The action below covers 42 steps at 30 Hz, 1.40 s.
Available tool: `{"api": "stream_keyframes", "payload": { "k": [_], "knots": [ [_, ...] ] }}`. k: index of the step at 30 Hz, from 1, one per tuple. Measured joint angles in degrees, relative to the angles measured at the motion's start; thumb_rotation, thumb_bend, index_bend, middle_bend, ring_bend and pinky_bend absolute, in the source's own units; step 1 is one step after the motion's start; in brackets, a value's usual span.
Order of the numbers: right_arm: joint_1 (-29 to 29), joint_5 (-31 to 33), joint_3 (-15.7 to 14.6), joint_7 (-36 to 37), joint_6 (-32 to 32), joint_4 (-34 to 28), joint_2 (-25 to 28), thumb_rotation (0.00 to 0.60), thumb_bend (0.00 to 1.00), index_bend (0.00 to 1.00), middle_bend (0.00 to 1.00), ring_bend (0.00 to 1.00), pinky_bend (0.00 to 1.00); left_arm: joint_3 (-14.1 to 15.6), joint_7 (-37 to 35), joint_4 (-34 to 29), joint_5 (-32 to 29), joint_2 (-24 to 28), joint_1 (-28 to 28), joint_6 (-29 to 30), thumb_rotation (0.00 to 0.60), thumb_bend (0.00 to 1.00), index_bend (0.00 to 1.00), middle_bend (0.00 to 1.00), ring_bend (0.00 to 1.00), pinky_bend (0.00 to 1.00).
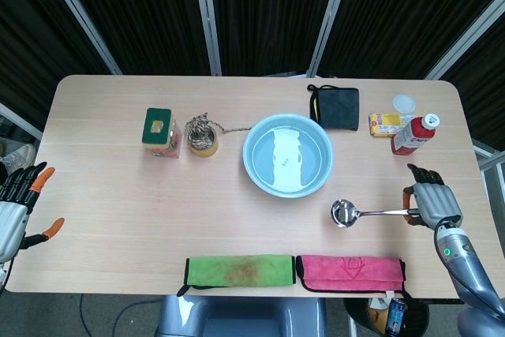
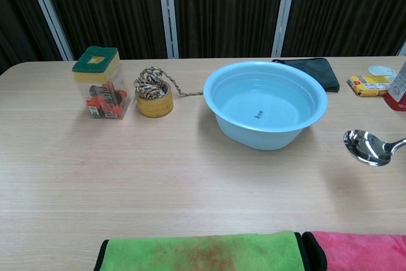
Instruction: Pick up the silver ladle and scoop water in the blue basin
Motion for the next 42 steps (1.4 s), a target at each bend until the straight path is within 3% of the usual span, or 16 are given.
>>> {"api": "stream_keyframes", "payload": {
  "k": [10, 19, 29, 42],
  "knots": [
    [5.52, 7.01, 2.29, -2.24, -2.86, -6.37, 6.95, 0.600, 0.39, 0.68, 0.00, 0.00, 0.00, -0.08, 0.85, -0.07, -0.53, -0.31, -0.27, -0.88, 0.600, 0.26, 0.00, 0.00, 0.00, 0.00],
    [12.69, 15.23, 2.54, -6.09, -6.66, -6.61, 7.83, 0.600, 0.39, 0.68, 0.00, 0.00, 0.00, -0.36, 0.66, -0.18, -1.05, -0.29, -0.28, -0.93, 0.600, 0.26, 0.00, 0.00, 0.00, 0.00],
    [21.80, 24.99, 1.33, -10.65, -9.04, -2.04, 3.47, 0.600, 0.39, 0.68, 0.00, 0.00, 0.00, -0.90, 0.46, 0.23, -2.50, -0.32, -0.47, -1.84, 0.600, 0.26, 0.00, 0.00, 0.00, 0.00],
    [30.02, 31.09, -1.40, -13.18, -11.98, 7.99, -5.01, 0.600, 0.39, 0.68, 0.00, 0.00, 0.00, -2.33, -0.64, 1.18, -5.74, -0.31, -0.80, -3.40, 0.600, 0.26, 0.00, 0.00, 0.00, 0.00]
  ]
}}
